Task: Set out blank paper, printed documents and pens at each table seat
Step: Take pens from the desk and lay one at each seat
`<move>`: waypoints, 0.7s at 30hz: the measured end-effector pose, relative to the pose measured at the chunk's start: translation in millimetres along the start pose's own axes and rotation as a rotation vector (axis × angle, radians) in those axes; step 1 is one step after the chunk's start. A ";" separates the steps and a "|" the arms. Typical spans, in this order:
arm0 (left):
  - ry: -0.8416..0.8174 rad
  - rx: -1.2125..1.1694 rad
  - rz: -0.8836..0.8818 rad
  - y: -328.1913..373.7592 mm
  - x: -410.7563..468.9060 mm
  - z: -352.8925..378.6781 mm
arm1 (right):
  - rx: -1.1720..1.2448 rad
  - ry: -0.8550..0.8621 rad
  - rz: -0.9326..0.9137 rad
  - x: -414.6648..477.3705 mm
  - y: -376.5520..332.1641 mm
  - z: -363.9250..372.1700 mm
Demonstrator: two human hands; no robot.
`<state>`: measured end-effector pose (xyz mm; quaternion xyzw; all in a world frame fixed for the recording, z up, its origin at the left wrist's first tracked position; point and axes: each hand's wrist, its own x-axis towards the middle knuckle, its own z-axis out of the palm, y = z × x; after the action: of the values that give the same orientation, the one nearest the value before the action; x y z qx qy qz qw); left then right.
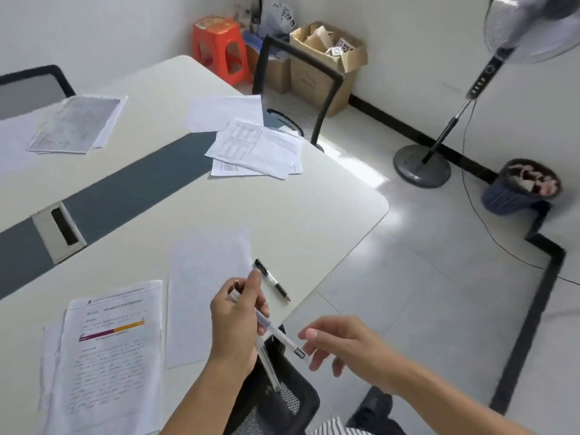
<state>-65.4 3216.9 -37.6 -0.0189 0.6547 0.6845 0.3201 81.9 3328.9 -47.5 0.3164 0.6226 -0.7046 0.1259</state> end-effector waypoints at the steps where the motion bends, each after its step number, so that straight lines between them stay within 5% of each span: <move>1: -0.015 0.019 0.011 -0.9 -1.2 16.3 | 0.035 -0.023 0.005 -8.1 0.4 -9.7; 11: -0.246 0.229 -0.007 -24.3 -17.7 185.3 | 0.089 0.144 -0.145 -58.6 40.7 -171.1; 21: -0.280 0.289 -0.079 -50.2 6.8 311.2 | 0.125 0.649 -0.104 -102.9 87.1 -369.1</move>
<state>74.8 3499.3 -40.8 0.0967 0.6940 0.5662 0.4340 317.4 3643.0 -64.0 0.4993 0.6011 -0.6092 -0.1348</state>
